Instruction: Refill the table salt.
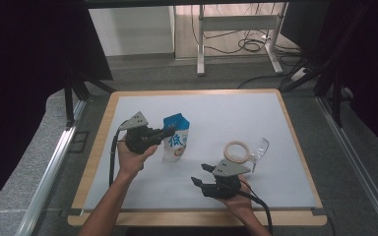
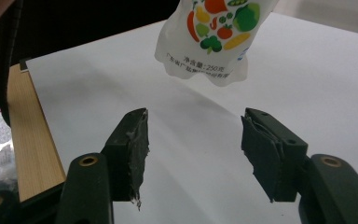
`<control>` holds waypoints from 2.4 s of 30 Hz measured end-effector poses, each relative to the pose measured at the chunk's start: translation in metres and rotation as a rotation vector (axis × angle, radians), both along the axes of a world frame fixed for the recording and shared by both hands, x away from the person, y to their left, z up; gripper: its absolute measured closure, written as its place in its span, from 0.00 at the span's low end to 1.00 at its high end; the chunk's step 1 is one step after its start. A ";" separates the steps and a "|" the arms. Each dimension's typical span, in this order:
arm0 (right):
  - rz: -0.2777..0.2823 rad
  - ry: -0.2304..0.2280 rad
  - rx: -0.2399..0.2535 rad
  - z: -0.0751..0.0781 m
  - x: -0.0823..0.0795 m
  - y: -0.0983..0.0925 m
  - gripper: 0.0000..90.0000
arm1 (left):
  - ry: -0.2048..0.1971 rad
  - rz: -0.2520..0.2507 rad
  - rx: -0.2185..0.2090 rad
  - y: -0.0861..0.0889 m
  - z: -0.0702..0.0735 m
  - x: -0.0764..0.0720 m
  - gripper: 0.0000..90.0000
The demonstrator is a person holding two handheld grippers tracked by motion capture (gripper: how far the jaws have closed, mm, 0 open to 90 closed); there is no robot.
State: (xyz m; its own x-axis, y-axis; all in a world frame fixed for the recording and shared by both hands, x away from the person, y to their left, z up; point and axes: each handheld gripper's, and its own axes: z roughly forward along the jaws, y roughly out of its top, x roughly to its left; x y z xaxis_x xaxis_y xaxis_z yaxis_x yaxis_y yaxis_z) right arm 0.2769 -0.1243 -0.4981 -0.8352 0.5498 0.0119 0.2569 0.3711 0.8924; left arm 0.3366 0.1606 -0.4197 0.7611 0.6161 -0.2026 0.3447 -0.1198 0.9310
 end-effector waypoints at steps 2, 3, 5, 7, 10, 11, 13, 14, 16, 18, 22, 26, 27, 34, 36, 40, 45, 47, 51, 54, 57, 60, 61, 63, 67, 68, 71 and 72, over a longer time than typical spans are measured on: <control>0.002 0.004 -0.003 -0.002 0.000 0.003 0.45 | -0.003 -0.005 0.001 -0.002 0.001 -0.001 1.00; -0.002 0.002 -0.010 -0.003 0.000 0.004 0.44 | -0.001 -0.008 0.000 -0.003 0.001 -0.002 1.00; -0.013 0.003 -0.018 -0.005 0.000 0.007 0.43 | -0.004 -0.015 0.005 -0.005 0.002 -0.003 1.00; -0.008 0.009 -0.019 -0.007 0.000 0.010 0.43 | -0.006 -0.020 0.007 -0.008 0.002 -0.005 1.00; -0.009 0.013 -0.032 -0.011 0.000 0.013 0.42 | -0.007 -0.030 0.005 -0.010 0.003 -0.007 1.00; -0.008 0.019 -0.033 -0.013 0.001 0.014 0.42 | -0.006 -0.034 0.004 -0.011 0.003 -0.008 1.00; -0.011 0.027 -0.037 -0.016 0.003 0.015 0.42 | -0.007 -0.042 0.007 -0.013 0.003 -0.009 1.00; -0.014 0.028 -0.040 -0.018 0.004 0.016 0.42 | -0.006 -0.044 0.006 -0.013 0.003 -0.010 1.00; -0.024 0.037 -0.043 -0.020 0.006 0.016 0.41 | -0.003 -0.049 0.006 -0.015 0.003 -0.010 1.00; -0.032 0.037 -0.044 -0.023 0.007 0.016 0.41 | -0.001 -0.055 0.005 -0.016 0.002 -0.010 1.00; -0.055 0.036 -0.053 -0.026 0.010 0.016 0.39 | 0.002 -0.063 0.005 -0.019 0.002 -0.012 1.00; -0.063 0.033 -0.063 -0.028 0.012 0.018 0.37 | -0.004 -0.067 0.008 -0.022 0.003 -0.014 1.00; -0.066 0.032 -0.064 -0.029 0.012 0.019 0.37 | -0.006 -0.071 0.008 -0.022 0.005 -0.015 1.00; -0.103 0.006 -0.079 -0.031 0.013 0.022 0.33 | -0.017 -0.099 -0.002 -0.026 0.013 -0.023 1.00; -0.112 -0.007 -0.083 -0.030 0.014 0.023 0.32 | -0.017 -0.112 -0.006 -0.028 0.015 -0.025 1.00; -0.128 -0.019 -0.072 -0.030 0.016 0.025 0.31 | -0.021 -0.129 -0.004 -0.032 0.018 -0.029 1.00; -0.152 -0.053 -0.084 -0.028 0.019 0.031 0.31 | -0.026 -0.150 -0.002 -0.038 0.021 -0.032 1.00; -0.150 -0.053 -0.079 -0.028 0.022 0.033 0.31 | -0.024 -0.157 -0.004 -0.040 0.021 -0.032 1.00; -0.152 -0.083 -0.082 -0.029 0.022 0.034 0.32 | -0.020 -0.164 -0.002 -0.043 0.021 -0.031 1.00; -0.138 -0.107 -0.078 -0.029 0.021 0.033 0.42 | -0.010 -0.165 0.003 -0.045 0.019 -0.028 1.00; -0.118 -0.119 -0.081 -0.029 0.020 0.032 0.49 | 0.003 -0.164 0.005 -0.049 0.017 -0.023 1.00; -0.116 -0.126 -0.081 -0.029 0.019 0.032 0.50 | 0.009 -0.169 0.003 -0.051 0.017 -0.021 1.00; -0.112 -0.130 -0.084 -0.029 0.018 0.032 0.50 | 0.009 -0.171 0.003 -0.052 0.018 -0.020 1.00; -0.118 -0.139 -0.082 -0.028 0.017 0.031 0.50 | 0.011 -0.174 0.001 -0.053 0.018 -0.018 1.00; -0.121 -0.144 -0.079 -0.027 0.015 0.030 0.50 | 0.020 -0.184 0.003 -0.055 0.019 -0.014 1.00; -0.122 -0.145 -0.079 -0.027 0.014 0.030 0.50 | 0.022 -0.187 0.006 -0.056 0.019 -0.013 1.00; -0.123 -0.148 -0.080 -0.027 0.012 0.029 0.51 | 0.031 -0.199 0.006 -0.058 0.018 -0.010 1.00; -0.124 -0.152 -0.086 -0.027 0.012 0.028 0.51 | 0.034 -0.202 0.009 -0.058 0.018 -0.009 1.00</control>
